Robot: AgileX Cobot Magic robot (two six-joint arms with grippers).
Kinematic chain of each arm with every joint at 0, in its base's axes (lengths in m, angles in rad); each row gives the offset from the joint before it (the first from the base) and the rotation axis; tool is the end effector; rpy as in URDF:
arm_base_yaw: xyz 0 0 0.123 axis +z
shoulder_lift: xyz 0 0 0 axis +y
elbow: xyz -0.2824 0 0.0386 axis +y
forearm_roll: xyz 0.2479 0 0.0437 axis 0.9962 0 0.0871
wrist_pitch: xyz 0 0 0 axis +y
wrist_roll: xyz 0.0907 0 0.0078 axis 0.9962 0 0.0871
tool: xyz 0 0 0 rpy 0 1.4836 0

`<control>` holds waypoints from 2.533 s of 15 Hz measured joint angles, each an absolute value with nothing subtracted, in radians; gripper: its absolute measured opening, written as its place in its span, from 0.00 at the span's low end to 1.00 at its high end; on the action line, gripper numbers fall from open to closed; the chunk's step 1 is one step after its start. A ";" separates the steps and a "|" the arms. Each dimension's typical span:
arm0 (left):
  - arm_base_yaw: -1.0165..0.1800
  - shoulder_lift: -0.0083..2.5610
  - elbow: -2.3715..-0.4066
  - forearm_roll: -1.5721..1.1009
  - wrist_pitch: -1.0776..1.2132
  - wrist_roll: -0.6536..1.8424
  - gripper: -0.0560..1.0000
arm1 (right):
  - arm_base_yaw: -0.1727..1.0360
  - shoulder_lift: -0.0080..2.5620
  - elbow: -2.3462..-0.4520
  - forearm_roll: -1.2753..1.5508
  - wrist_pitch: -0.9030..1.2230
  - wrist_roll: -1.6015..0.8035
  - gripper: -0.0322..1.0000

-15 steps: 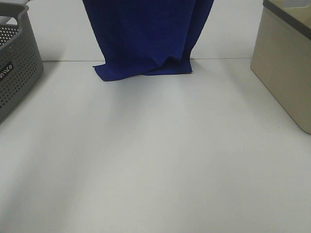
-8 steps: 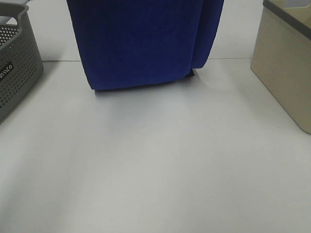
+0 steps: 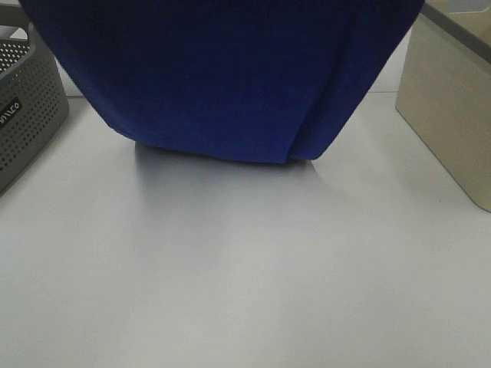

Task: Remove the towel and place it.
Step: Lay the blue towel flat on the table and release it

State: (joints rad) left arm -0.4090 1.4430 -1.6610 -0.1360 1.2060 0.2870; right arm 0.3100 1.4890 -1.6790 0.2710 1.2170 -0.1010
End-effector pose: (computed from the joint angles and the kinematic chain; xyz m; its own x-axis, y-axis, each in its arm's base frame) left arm 0.2625 -0.1263 0.4336 -0.5870 0.5095 -0.6292 0.6230 0.7805 0.0509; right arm 0.2819 0.1143 0.4268 -0.7598 -0.2485 -0.6008 -0.4426 0.8746 0.1979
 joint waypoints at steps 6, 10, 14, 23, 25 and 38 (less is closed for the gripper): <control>-0.412 1.309 -1.375 -0.285 1.194 0.285 0.05 | 0.312 1.363 -1.369 0.302 1.213 -0.095 0.05; -0.412 1.295 -1.281 -0.356 1.191 0.283 0.05 | 0.312 1.342 -1.296 0.298 1.211 -0.094 0.05; -0.471 1.221 -1.120 -0.438 1.198 0.257 0.05 | 0.311 1.238 -1.177 0.336 1.213 -0.093 0.05; -0.571 1.254 -0.812 -0.527 1.165 0.160 0.05 | 0.311 1.185 -0.772 0.432 1.211 -0.078 0.05; -0.571 1.264 -0.749 -0.563 1.165 0.160 0.05 | 0.311 1.197 -0.698 0.474 1.211 -0.079 0.05; -0.571 1.708 -0.710 -0.598 1.129 0.260 0.05 | 0.311 1.638 -0.660 0.550 1.175 -0.217 0.05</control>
State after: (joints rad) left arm -0.5710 1.7080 -0.7100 -0.5980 1.1290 0.2600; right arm 0.3110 1.6380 -0.6600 0.5500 1.1750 -0.2170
